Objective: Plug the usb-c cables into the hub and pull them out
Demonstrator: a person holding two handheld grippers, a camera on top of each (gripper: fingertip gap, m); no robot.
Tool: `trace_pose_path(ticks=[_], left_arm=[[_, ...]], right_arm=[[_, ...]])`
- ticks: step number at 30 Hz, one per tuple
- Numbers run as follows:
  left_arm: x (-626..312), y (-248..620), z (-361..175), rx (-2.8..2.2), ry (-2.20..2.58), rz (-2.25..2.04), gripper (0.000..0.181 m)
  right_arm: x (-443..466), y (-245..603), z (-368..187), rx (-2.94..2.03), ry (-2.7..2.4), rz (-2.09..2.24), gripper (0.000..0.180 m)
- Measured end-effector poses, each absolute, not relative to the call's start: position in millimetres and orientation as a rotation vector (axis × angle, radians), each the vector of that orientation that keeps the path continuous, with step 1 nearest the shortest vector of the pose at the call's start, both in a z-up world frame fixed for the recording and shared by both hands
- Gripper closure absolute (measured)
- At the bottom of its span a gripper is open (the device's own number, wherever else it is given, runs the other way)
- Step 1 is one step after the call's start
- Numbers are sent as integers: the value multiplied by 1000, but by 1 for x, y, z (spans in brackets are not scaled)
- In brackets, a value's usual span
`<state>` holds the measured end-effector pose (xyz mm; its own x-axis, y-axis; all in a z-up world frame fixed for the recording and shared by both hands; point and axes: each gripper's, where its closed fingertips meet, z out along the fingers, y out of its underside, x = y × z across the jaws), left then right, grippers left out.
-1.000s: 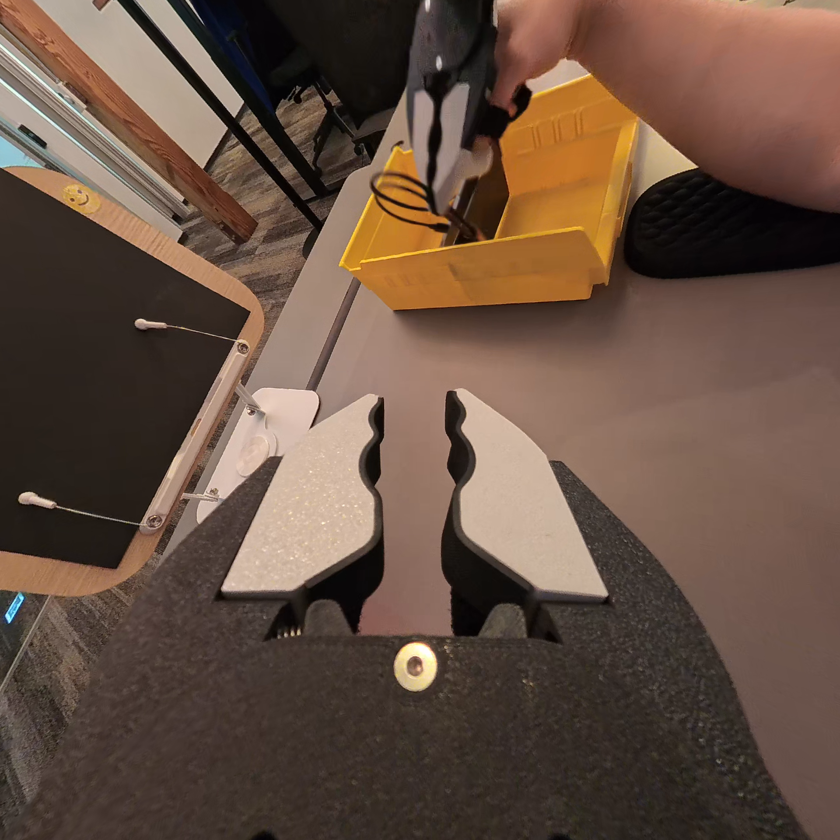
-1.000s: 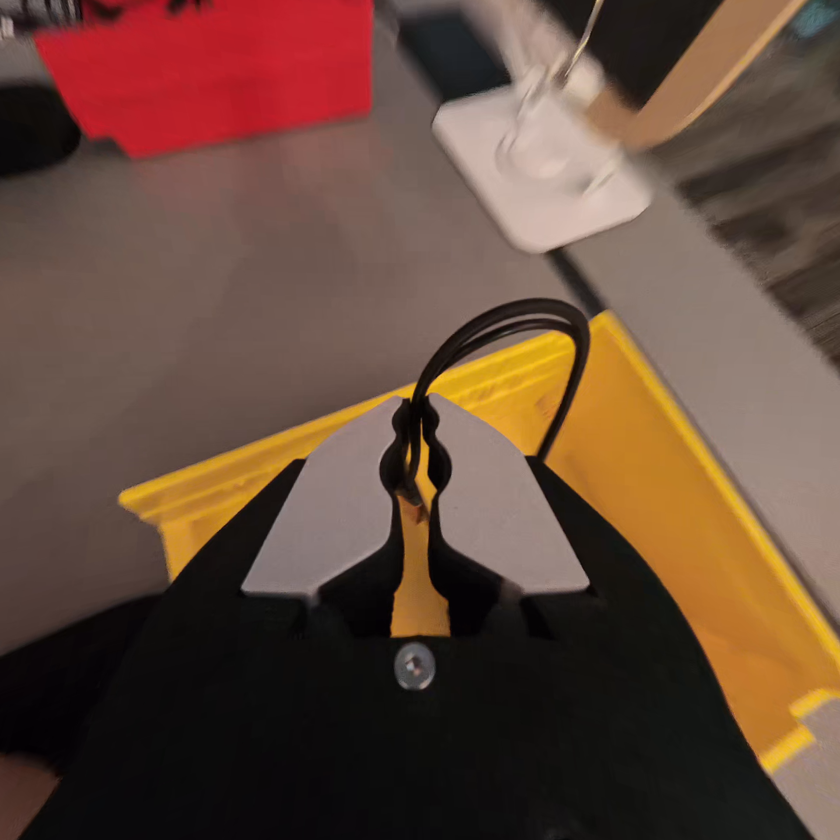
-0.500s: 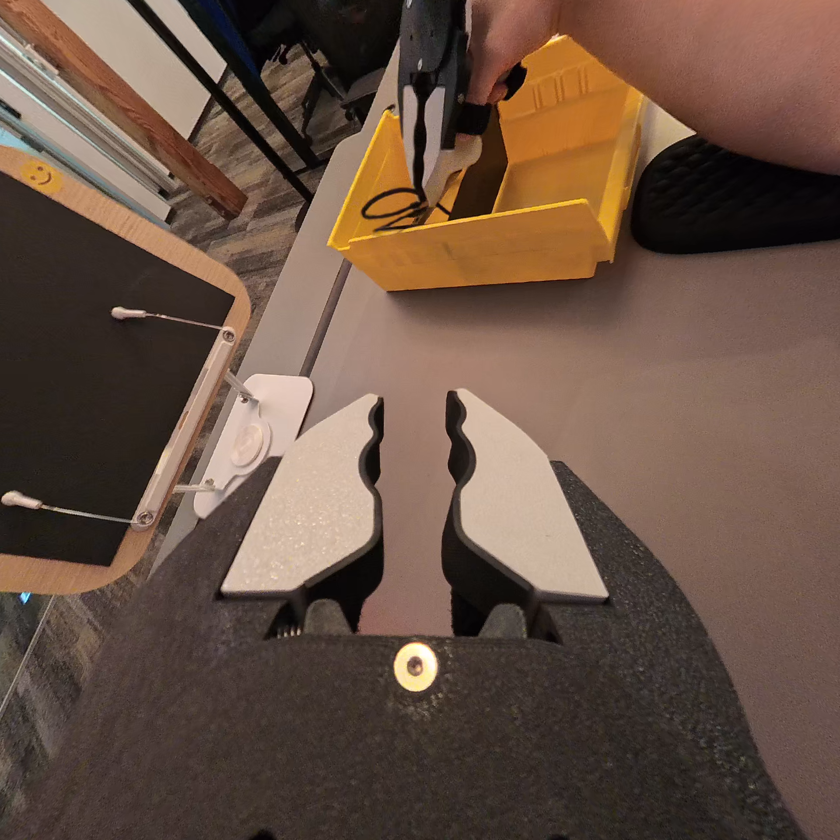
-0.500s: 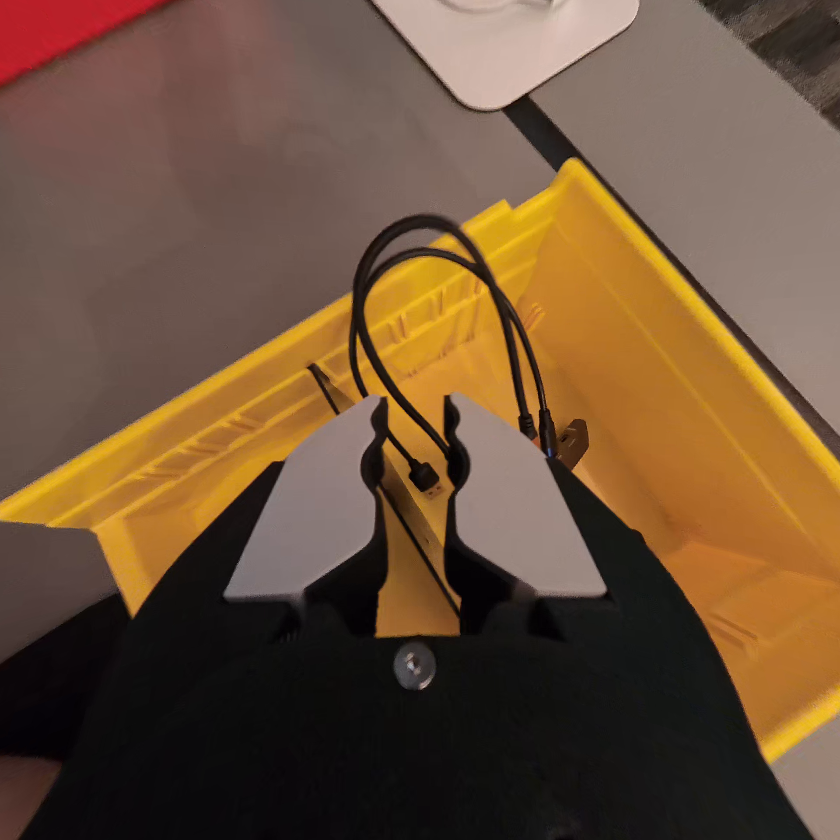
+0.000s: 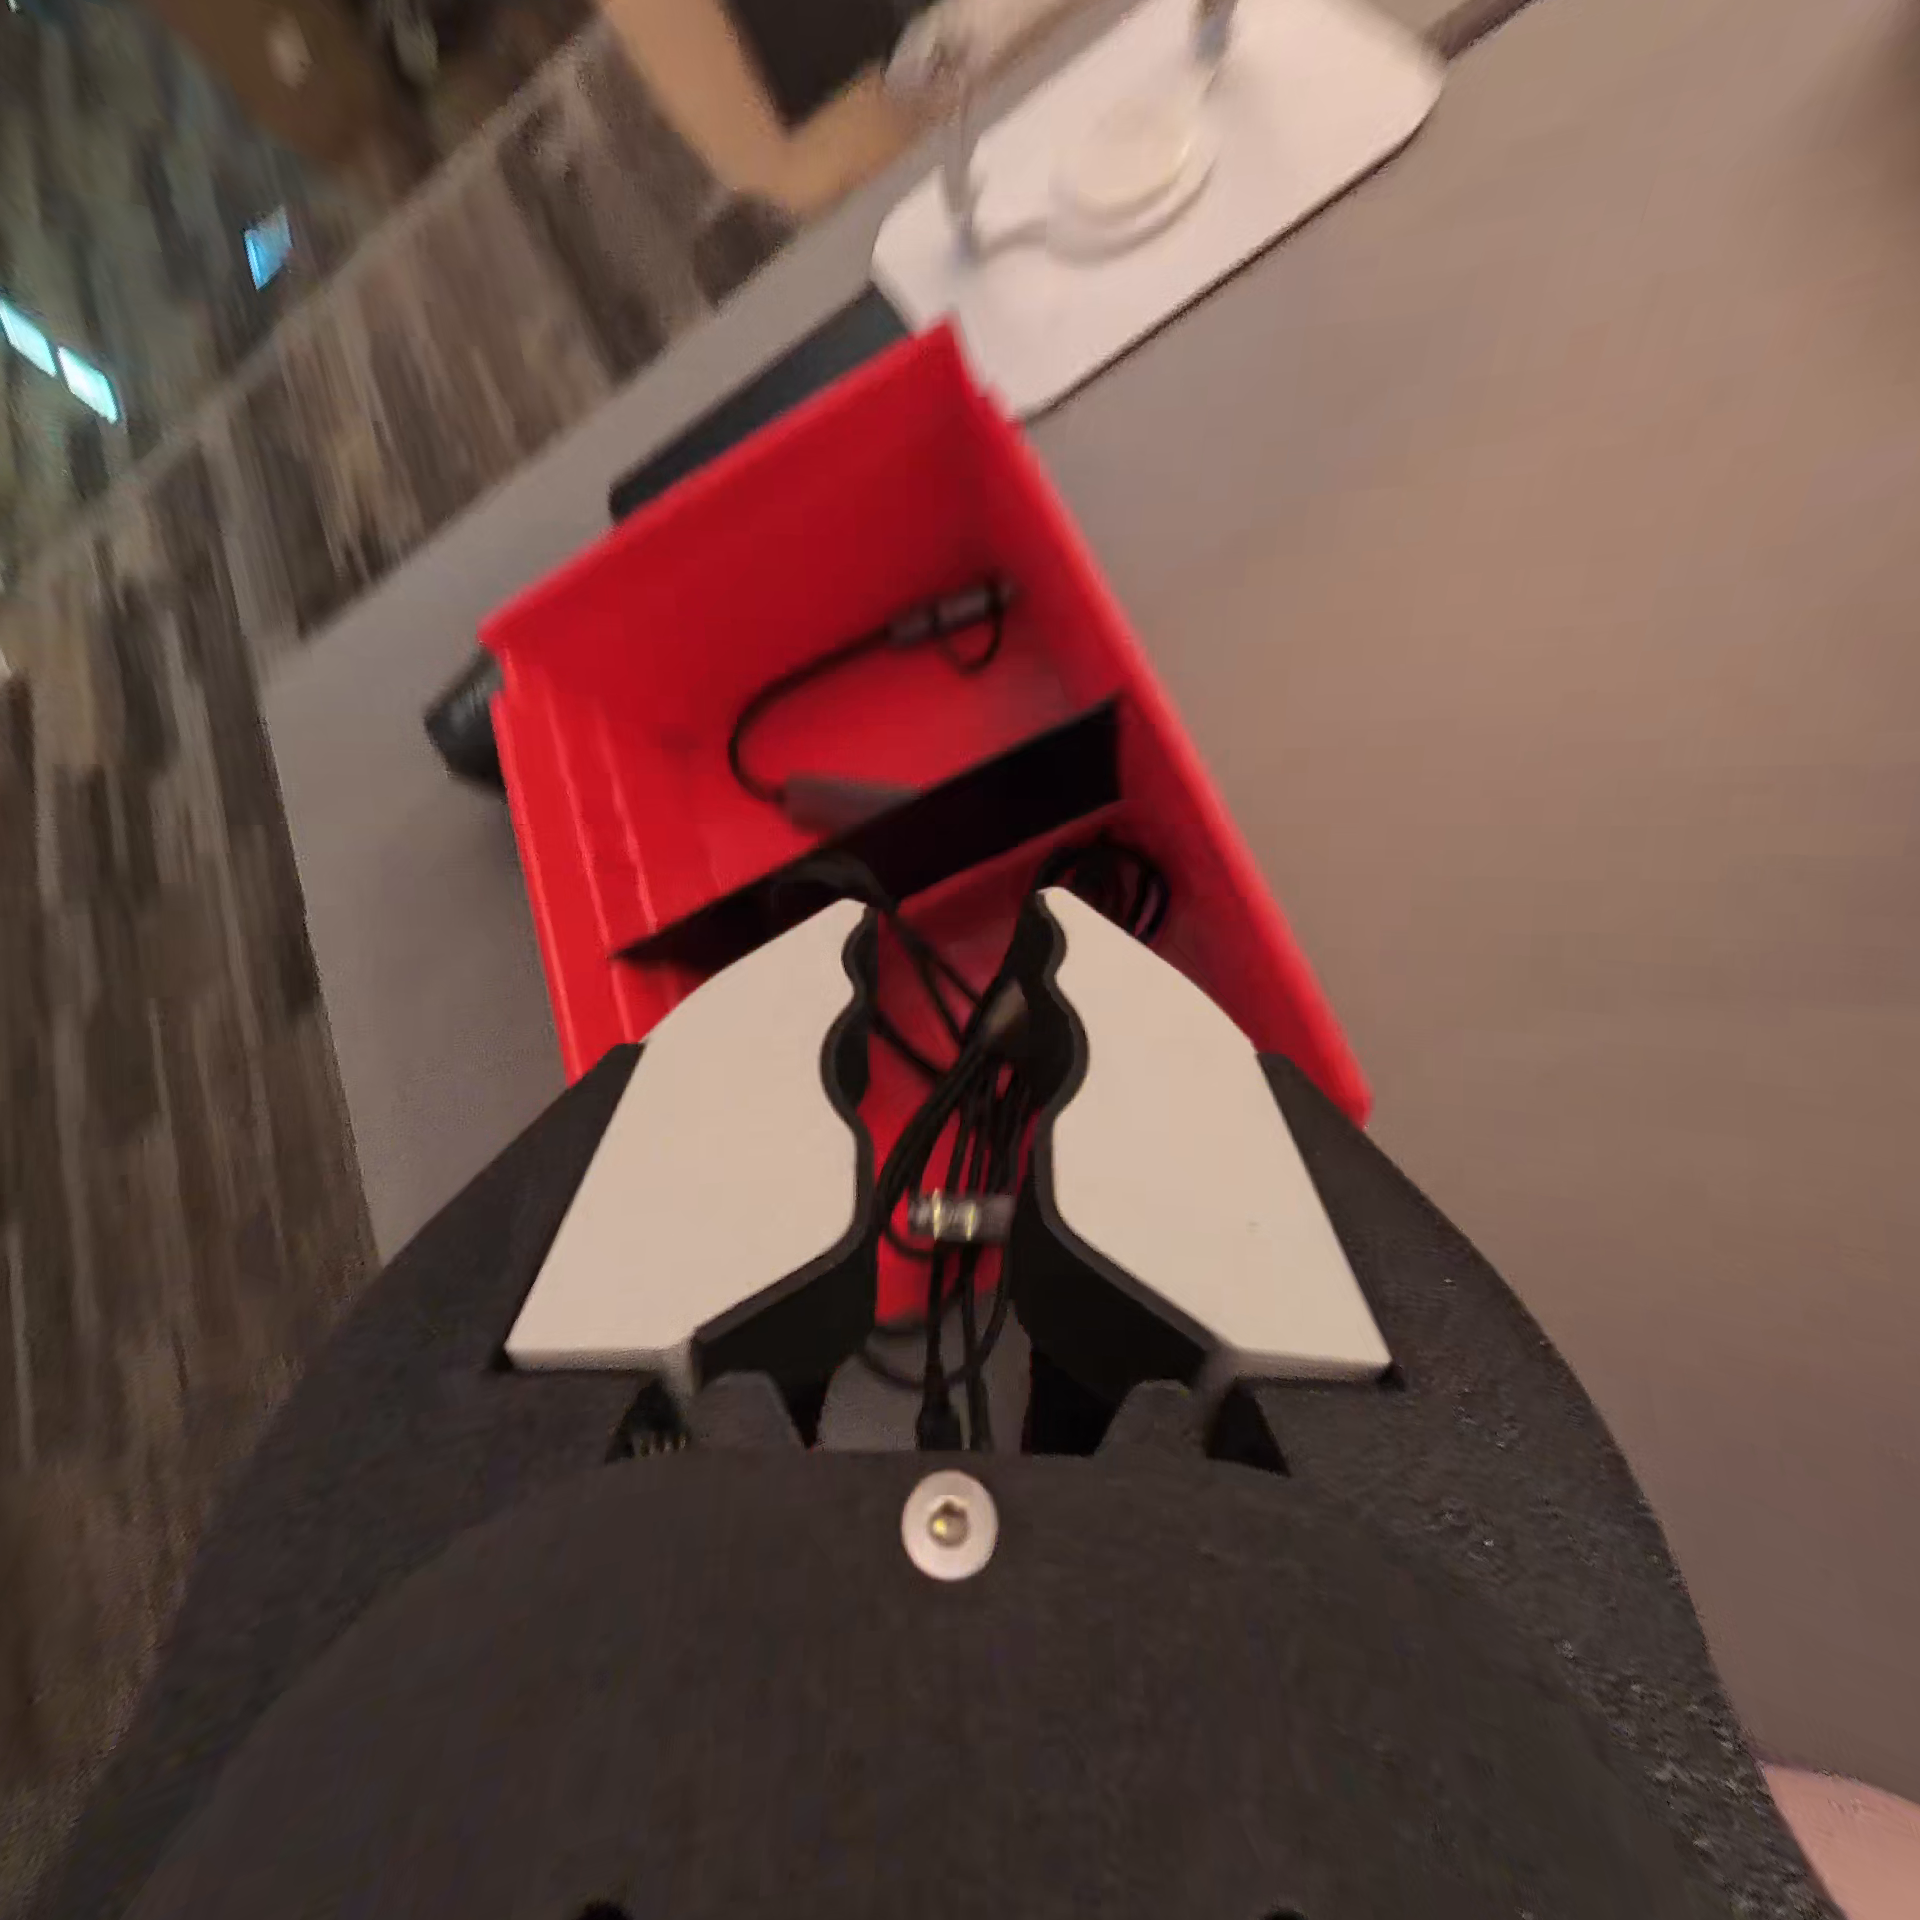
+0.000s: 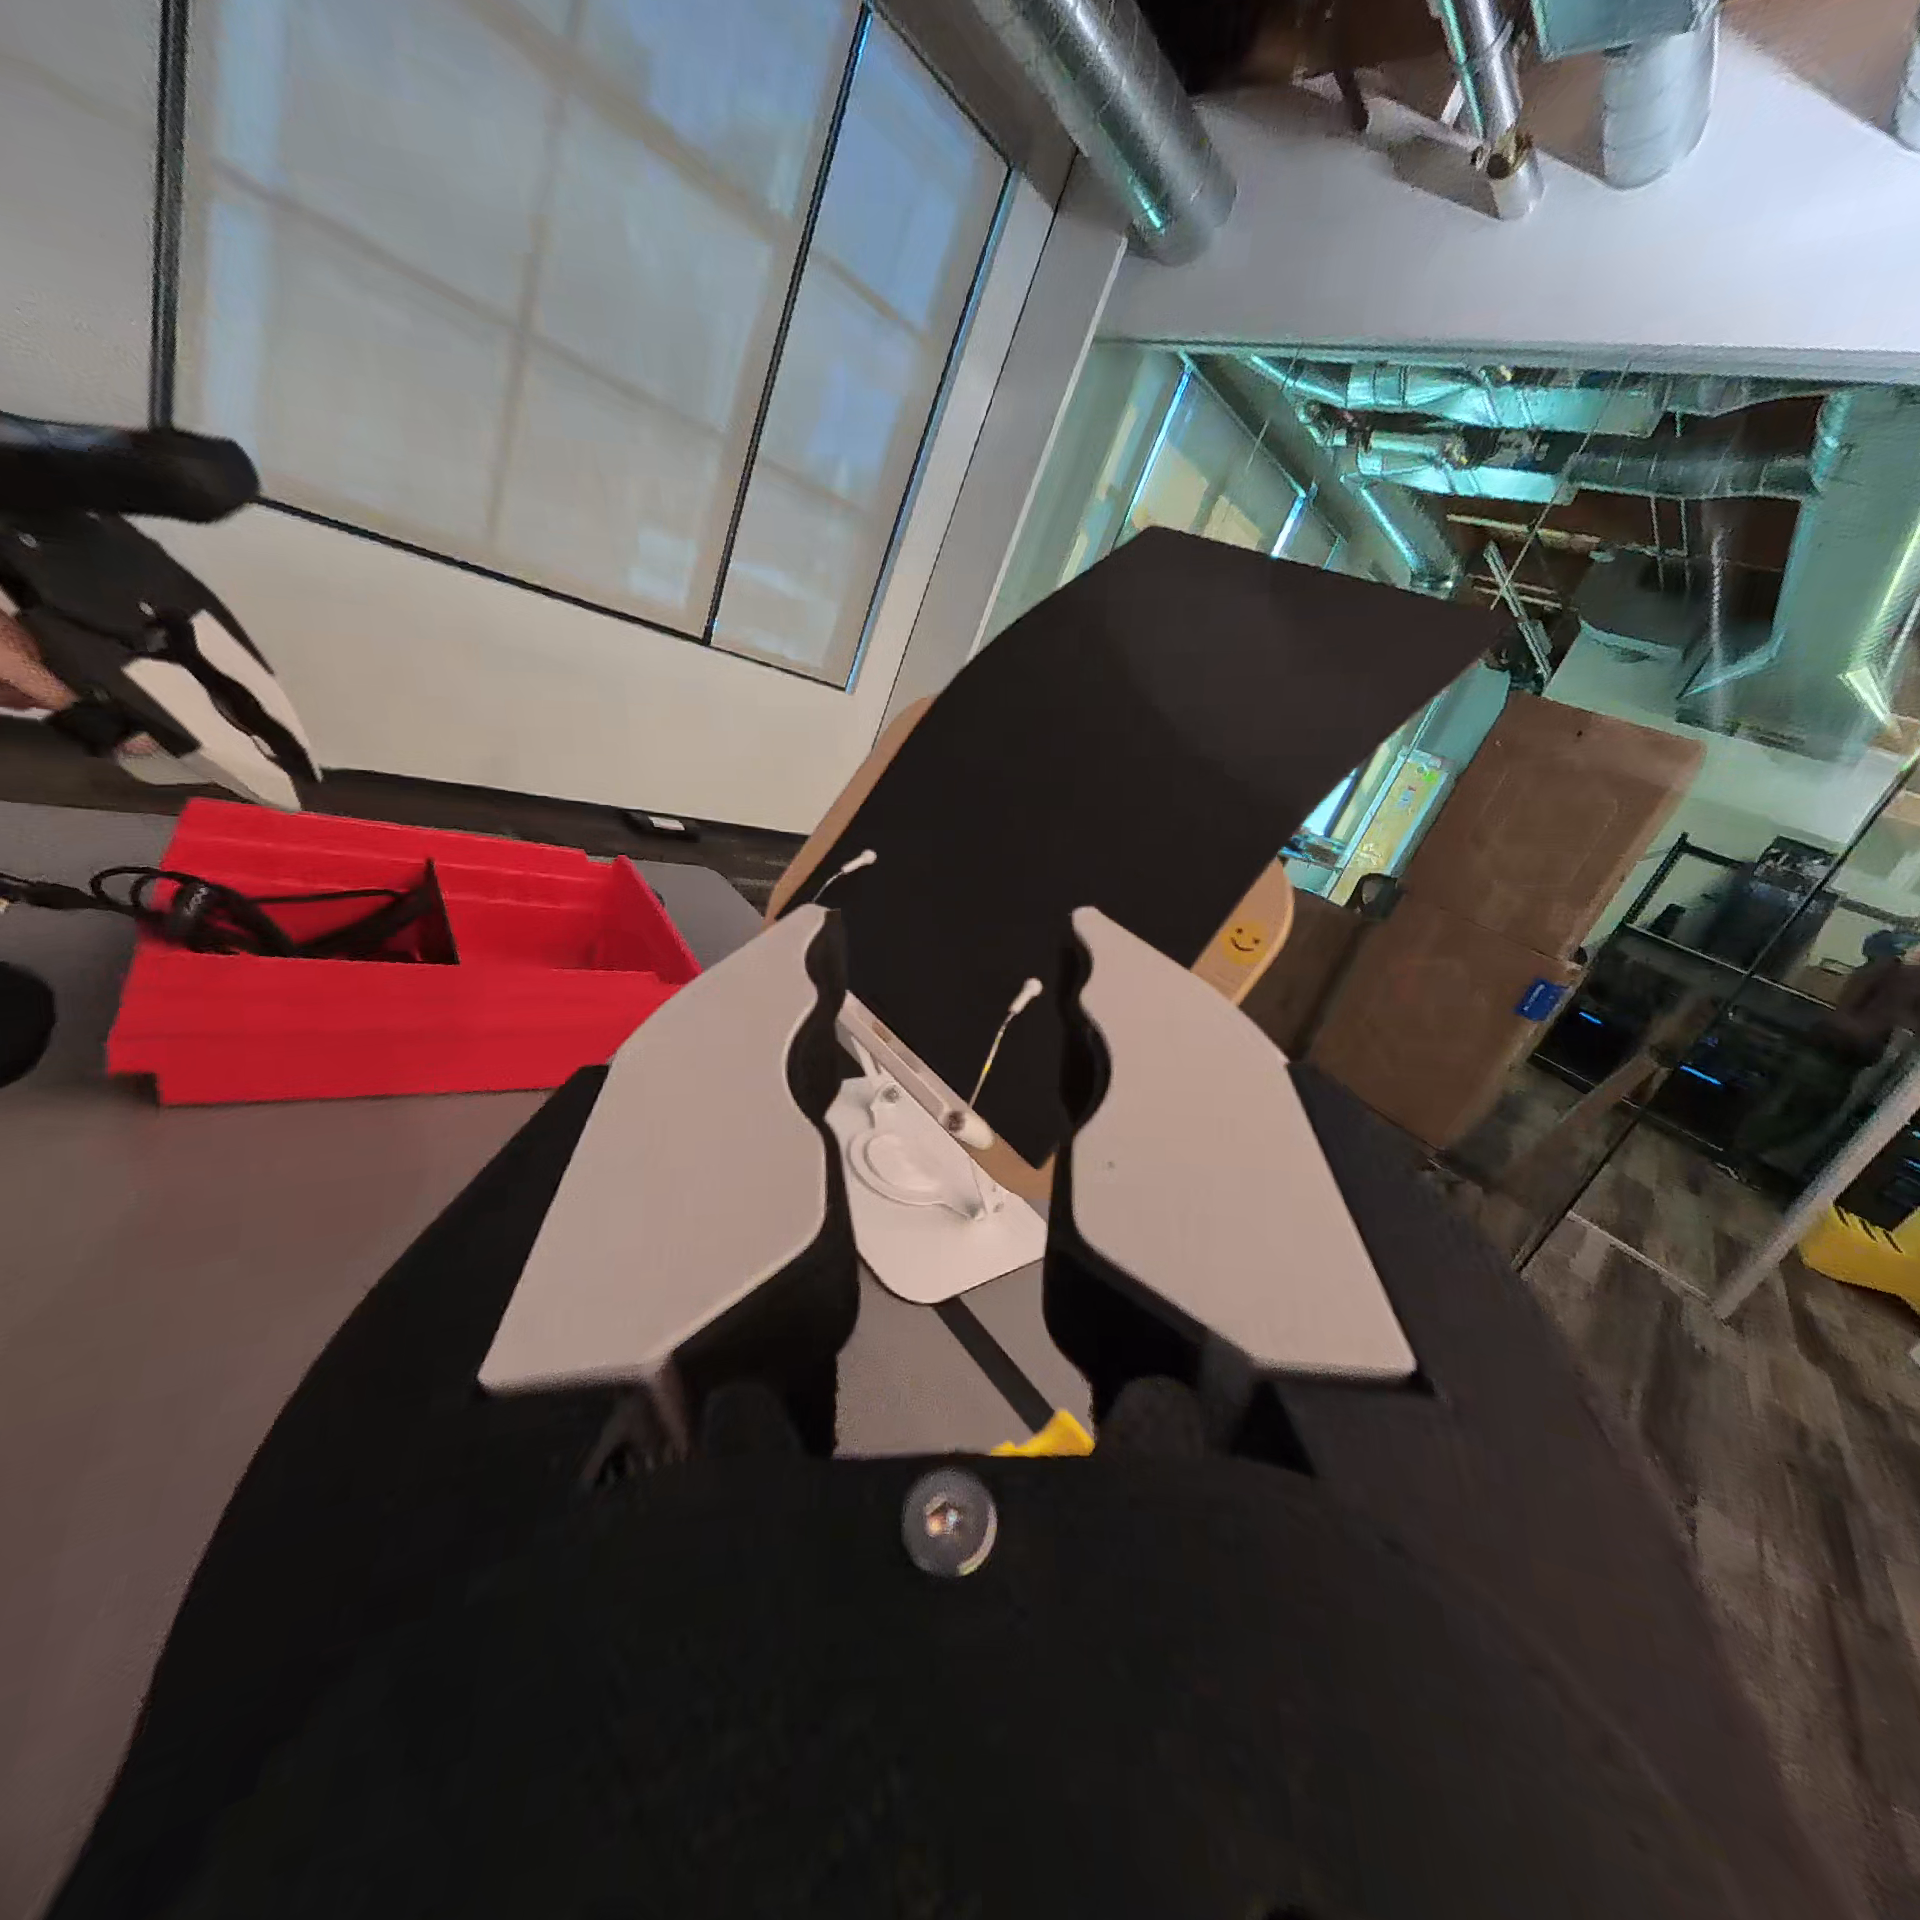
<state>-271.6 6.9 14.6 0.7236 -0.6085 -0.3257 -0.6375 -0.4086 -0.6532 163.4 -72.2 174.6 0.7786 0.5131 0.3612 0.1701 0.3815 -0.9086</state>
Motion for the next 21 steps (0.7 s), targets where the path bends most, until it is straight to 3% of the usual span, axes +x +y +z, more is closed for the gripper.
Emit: trace_pose_path(ticks=[9, 21], left_arm=[[-324, 19, -78, -2590, 909, 34, 146], [-308, 40, -55, -2422, 882, 41, 149]], right_arm=[[103, -54, 133, -1289, -879, 283, 140], [90, -53, 123, -1287, -950, 258, 140]])
